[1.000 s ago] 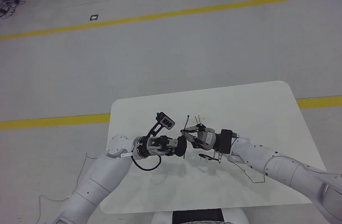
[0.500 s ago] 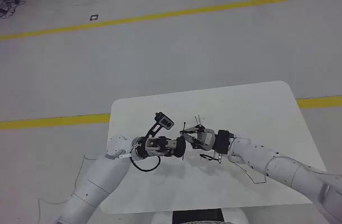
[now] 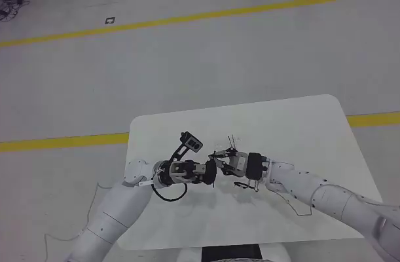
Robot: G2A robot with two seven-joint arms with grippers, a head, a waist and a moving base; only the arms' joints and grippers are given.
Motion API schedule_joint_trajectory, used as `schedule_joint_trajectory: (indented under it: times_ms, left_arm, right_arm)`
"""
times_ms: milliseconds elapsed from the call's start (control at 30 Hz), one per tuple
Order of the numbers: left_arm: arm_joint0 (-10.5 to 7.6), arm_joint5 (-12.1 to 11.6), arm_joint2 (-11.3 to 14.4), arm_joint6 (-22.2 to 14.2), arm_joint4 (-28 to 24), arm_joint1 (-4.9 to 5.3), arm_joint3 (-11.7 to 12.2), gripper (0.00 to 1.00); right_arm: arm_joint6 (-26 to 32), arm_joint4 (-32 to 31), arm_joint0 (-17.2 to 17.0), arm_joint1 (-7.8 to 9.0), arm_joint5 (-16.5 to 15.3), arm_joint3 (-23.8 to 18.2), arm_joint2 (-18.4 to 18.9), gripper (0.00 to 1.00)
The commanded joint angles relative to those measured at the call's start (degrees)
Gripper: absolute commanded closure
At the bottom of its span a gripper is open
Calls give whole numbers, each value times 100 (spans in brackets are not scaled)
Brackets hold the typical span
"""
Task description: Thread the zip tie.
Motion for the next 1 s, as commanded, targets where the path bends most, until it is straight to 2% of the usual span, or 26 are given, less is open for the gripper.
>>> schedule_joint_trajectory:
  times_ms: [0,533,567,600,867,967]
  left_arm:
    - [9,4,-7,-3,5,-4,3,100]
    - [56,33,-58,-22,60,-50,9,100]
    - [59,36,-63,-22,63,-51,9,100]
    - [63,38,-67,-21,66,-53,8,100]
    - [90,52,-138,-37,86,-62,-3,100]
    - [121,60,-181,-42,98,-59,-12,100]
  right_arm:
    - [59,-10,-11,2,0,16,11,100]
    - [155,-20,-87,13,0,-49,136,100]
    - [128,-18,-100,16,0,-44,154,57]
    - [118,-3,-115,18,0,-39,175,0]
    - [-13,145,-339,105,0,87,411,0]
    - [-282,336,-521,163,0,149,605,0]
